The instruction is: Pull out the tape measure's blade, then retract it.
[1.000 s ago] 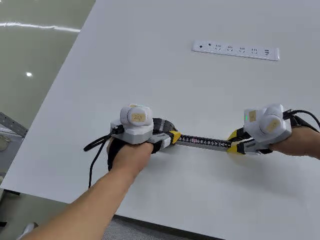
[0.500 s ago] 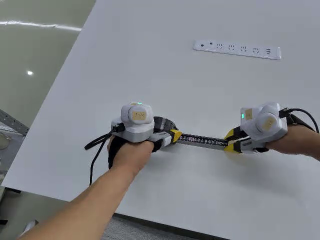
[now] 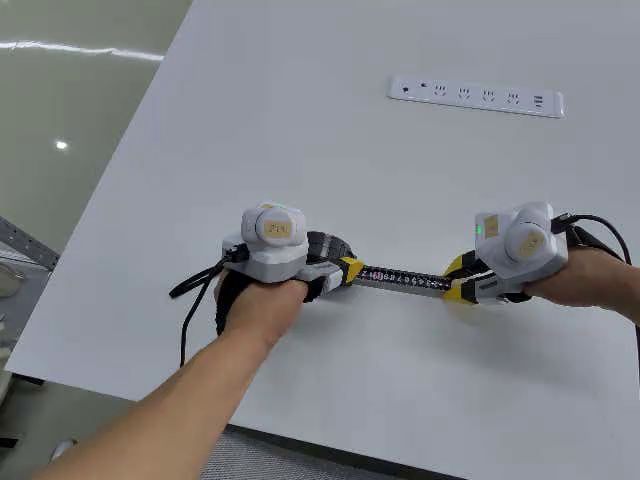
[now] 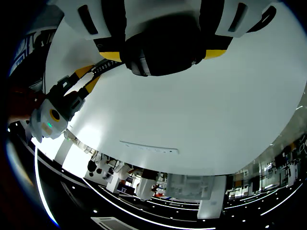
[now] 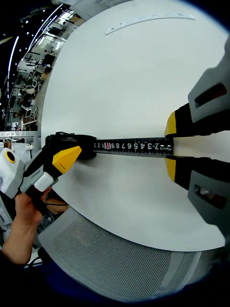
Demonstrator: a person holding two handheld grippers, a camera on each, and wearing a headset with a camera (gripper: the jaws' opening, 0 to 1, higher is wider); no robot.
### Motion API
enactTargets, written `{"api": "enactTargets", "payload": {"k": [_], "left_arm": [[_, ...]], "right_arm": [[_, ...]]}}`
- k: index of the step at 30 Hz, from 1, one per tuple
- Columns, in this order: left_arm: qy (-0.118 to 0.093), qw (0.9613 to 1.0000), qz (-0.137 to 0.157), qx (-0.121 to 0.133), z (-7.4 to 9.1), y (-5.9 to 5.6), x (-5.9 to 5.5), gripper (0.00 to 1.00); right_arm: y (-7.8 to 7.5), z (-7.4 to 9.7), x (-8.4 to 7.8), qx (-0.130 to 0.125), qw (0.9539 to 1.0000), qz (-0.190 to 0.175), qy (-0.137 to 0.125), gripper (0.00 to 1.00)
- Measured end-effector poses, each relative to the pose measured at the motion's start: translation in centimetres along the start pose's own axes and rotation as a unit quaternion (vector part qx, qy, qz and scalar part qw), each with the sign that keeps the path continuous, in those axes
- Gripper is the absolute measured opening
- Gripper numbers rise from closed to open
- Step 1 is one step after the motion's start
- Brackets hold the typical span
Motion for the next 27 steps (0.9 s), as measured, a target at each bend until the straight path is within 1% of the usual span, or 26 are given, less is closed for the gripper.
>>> {"api": "enactTargets", "payload": {"k": [19, 22, 24, 27], "left_arm": [[0.000, 1.0000, 0.001, -0.003, 0.04, 0.06, -0.05, 0.58], [0.000, 1.0000, 0.001, -0.003, 0.05, 0.05, -0.04, 0.58], [-0.001, 1.0000, 0.000, -0.001, 0.05, 0.04, -0.03, 0.58], [-0.001, 1.0000, -0.002, 0.004, 0.02, -0.12, -0.01, 0.59]], "right_arm": [[0.08, -0.28, 0.41, 0.003, 1.0000, 0.005, 0.002, 0.11], [0.09, -0.32, 0.44, 0.003, 1.0000, 0.004, 0.003, 0.11], [0.06, -0.33, 0.41, 0.002, 1.0000, -0.003, 0.004, 0.11], [0.13, -0.31, 0.42, 0.000, 1.0000, 0.003, 0.008, 0.11]]}}
Point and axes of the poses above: the centre of the closed fingertips' face, and the gripper's own axes: z roughly backward along the fingers, y roughly to its left, x roughly out of its top, the point moved 8 cm from there along z, roughly backward along the fingers, and after that the axes turned 13 degrees about -z, right-handed, at the moved point
